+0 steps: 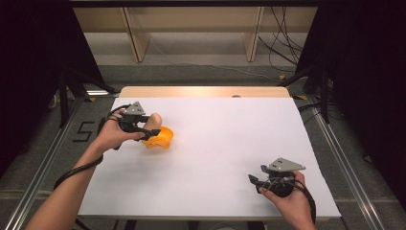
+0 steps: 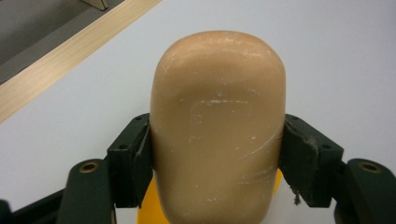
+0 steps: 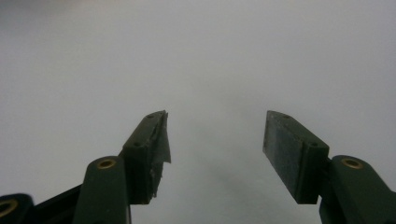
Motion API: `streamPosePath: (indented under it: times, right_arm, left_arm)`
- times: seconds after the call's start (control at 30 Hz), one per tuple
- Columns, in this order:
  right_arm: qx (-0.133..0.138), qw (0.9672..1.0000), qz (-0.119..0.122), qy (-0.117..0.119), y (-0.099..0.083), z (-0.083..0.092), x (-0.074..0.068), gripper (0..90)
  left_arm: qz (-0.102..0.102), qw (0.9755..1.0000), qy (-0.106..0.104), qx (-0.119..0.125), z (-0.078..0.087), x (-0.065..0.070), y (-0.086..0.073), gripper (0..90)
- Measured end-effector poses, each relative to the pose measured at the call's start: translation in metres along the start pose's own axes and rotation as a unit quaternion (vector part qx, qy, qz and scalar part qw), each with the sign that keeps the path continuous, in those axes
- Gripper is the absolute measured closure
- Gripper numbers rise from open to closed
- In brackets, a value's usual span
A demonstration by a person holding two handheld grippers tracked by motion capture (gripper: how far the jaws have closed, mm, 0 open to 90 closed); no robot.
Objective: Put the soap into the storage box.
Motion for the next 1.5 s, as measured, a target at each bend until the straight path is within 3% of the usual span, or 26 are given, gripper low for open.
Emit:
streamPosePath:
  times: [0.47, 0.63, 0.8, 0.87, 0.97, 1.03, 1.07, 1.37, 1.43, 1.5]
  right_arm:
    - [-0.003, 1.0000, -0.001, 0.002, 0.000, 0.000, 0.000, 40.8]
    - [-0.005, 1.0000, -0.001, 0.001, -0.001, 0.000, 0.000, 40.8]
    - [-0.005, 1.0000, 0.002, 0.001, 0.000, 0.000, 0.000, 40.8]
    - [-0.006, 0.9999, -0.011, 0.002, -0.001, 0.000, -0.002, 40.8]
    - [-0.004, 1.0000, 0.000, 0.004, -0.001, 0.000, 0.000, 40.8]
    - [-0.008, 0.9999, -0.013, 0.002, -0.001, 0.000, -0.002, 40.8]
    - [-0.009, 0.9999, -0.003, 0.006, -0.001, 0.000, -0.001, 40.8]
    - [-0.007, 1.0000, 0.001, 0.004, -0.001, 0.000, -0.001, 40.8]
    - [-0.008, 0.9999, -0.010, 0.006, -0.001, 0.000, -0.002, 40.7]
    - [-0.007, 1.0000, 0.003, 0.002, -0.001, 0.000, -0.001, 40.7]
  left_arm:
    - [-0.001, 0.9999, 0.001, -0.013, -0.004, -0.003, -0.005, 32.5]
    - [-0.011, 0.9997, -0.004, -0.023, -0.006, -0.004, -0.007, 32.5]
    - [0.002, 0.9996, -0.005, -0.027, -0.009, -0.004, -0.009, 32.5]
    - [-0.003, 0.9995, -0.003, -0.030, -0.010, -0.005, -0.010, 32.5]
    - [-0.004, 0.9994, -0.004, -0.033, -0.011, -0.005, -0.011, 32.5]
    - [-0.002, 0.9994, -0.006, -0.034, -0.011, -0.006, -0.011, 32.5]
    - [0.002, 0.9994, -0.003, -0.033, -0.012, -0.005, -0.011, 32.5]
    - [0.001, 0.9992, -0.003, -0.040, -0.014, -0.005, -0.013, 32.4]
    - [0.004, 0.9991, -0.001, -0.041, -0.014, -0.005, -0.014, 32.4]
    - [0.004, 0.9990, -0.004, -0.043, -0.014, -0.004, -0.014, 32.4]
Point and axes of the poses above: each handheld gripper's, and its own axes: z roughly backward along the jaws, y roughly out of its top, x roughly to its right, the point moved 4 cm from there along -z, roughly forward along the jaws, and after that the axes turned 8 degrees about y, right-handed, at the moved point
